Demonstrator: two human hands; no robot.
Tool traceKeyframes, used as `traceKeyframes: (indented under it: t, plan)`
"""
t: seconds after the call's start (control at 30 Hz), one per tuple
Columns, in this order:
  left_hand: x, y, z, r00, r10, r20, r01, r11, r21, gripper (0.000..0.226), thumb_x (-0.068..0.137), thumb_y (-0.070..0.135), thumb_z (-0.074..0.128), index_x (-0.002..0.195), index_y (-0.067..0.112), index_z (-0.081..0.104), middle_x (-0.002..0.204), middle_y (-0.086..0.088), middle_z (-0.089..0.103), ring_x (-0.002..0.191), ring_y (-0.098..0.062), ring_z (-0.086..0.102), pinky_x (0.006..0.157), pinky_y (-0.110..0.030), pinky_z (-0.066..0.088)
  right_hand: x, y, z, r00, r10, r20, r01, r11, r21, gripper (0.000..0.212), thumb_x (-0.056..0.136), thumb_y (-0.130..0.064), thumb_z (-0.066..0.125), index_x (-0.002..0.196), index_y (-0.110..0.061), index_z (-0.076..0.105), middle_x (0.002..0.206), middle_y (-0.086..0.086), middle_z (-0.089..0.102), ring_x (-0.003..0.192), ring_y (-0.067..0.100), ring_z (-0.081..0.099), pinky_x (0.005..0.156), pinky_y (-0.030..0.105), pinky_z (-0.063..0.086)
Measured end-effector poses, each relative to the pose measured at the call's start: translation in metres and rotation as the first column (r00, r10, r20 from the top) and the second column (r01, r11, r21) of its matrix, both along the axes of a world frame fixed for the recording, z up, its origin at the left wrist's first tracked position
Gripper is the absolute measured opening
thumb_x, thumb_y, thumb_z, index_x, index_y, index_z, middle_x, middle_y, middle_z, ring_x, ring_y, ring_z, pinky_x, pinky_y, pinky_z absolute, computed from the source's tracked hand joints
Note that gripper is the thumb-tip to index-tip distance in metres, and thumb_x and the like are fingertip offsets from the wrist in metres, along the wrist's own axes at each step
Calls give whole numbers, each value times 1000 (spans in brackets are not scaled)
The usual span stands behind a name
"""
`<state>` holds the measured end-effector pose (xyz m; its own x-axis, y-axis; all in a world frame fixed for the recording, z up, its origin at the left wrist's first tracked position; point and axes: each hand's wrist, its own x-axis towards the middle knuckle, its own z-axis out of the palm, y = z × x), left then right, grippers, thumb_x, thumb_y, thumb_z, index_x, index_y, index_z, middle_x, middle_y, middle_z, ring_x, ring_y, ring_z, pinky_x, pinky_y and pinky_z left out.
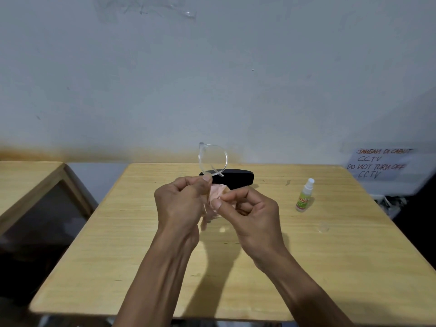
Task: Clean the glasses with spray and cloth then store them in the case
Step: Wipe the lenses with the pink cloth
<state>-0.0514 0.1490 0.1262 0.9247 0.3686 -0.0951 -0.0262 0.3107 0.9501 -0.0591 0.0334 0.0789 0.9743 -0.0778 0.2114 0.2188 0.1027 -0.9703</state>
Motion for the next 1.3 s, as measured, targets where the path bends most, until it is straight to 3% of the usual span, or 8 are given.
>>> traceKeyframes:
  t: [0.13, 0.3, 0.43, 0.53, 0.7, 0.97, 1.1, 1.3]
  plan:
    - [1, 1, 0, 999, -20, 40, 20, 1000, 9, 25, 83, -3, 68, 61, -3, 57, 54, -9, 62, 36, -4, 57, 31, -14, 40, 2, -8, 2, 993, -45, 113, 52, 997, -58, 16, 81, -11, 83, 87, -26, 80, 81, -7, 79, 69, 8, 66, 66, 25, 54]
    - [1, -9, -4, 998, -20, 52, 21, 1000, -9, 18, 83, 1, 71, 71, -6, 61, 61, -17, 59, 40, -20, 52, 38, -23, 40, 5, -2, 6, 981, 7, 194, 10, 997, -83, 20, 80, 3, 79, 84, -16, 78, 73, -17, 76, 61, -4, 66, 61, 10, 49]
    - [4, -5, -7, 999, -14, 30, 15, 999, -35, 22, 82, 5, 72, 66, -3, 58, 51, -9, 57, 38, -20, 45, 41, -24, 35, 4, -4, 3, 985, 35, 168, -13, 991, -130, 20, 78, -5, 84, 79, -24, 79, 69, -13, 75, 65, -1, 66, 61, 17, 50]
    - [6, 0, -7, 999, -4, 37, 4, 1000, -11, 21, 81, 5, 73, 66, -2, 60, 55, -10, 59, 45, -18, 55, 41, -25, 42, 2, -10, 2, 991, 18, 131, 1, 989, -149, 13, 76, -13, 87, 78, -25, 81, 72, -11, 77, 68, -1, 67, 62, 17, 49]
    - [6, -2, -1, 997, -37, 63, 36, 999, 8, 19, 82, -1, 71, 66, -3, 62, 59, -7, 64, 45, -4, 60, 41, -10, 44, 5, -19, 5, 983, -50, 176, 70, 991, -111, 11, 82, -11, 82, 83, -22, 80, 73, -12, 75, 61, 1, 59, 59, 16, 46]
    - [2, -14, -3, 999, -30, 33, 31, 999, -30, 18, 83, 2, 69, 69, -7, 62, 44, -11, 53, 27, -19, 38, 35, -17, 32, 10, -6, 10, 991, -4, 130, 13, 997, -70, 19, 80, -2, 81, 78, -20, 77, 73, -6, 77, 63, 4, 67, 61, 18, 51]
    - [4, -9, -2, 1000, -20, 20, 21, 999, -45, 17, 83, 2, 70, 72, -8, 62, 60, -18, 60, 35, -20, 43, 39, -23, 34, 6, -7, 8, 994, 28, 103, -20, 997, -80, 13, 77, -8, 86, 77, -19, 79, 71, 0, 76, 64, 7, 67, 64, 20, 53]
    - [5, -5, 1, 1000, -17, 25, 18, 1000, -14, 23, 83, -5, 66, 61, -1, 60, 58, 0, 68, 39, -9, 58, 35, -19, 41, 3, -15, 11, 997, 7, 78, 0, 996, -87, 12, 77, -9, 85, 80, -19, 80, 70, -4, 74, 66, 6, 65, 67, 20, 53]
